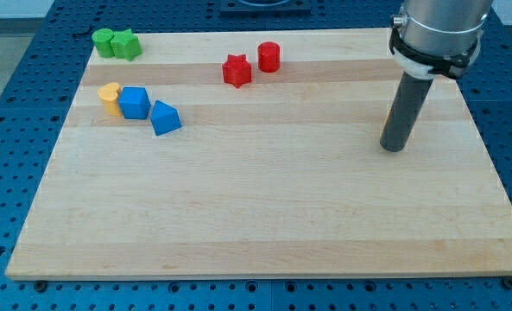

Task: Point your arm at center left

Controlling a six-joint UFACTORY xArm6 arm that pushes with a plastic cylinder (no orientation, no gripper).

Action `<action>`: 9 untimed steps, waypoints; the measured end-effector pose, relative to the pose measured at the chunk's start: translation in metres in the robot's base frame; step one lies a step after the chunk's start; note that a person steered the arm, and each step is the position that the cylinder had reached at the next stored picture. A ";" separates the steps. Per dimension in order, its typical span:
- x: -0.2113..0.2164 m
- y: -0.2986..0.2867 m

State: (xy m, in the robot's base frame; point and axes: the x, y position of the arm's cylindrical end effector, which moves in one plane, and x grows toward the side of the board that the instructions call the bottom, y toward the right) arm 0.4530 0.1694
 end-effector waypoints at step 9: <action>0.015 -0.473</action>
State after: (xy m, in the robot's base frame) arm 0.4682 -0.3033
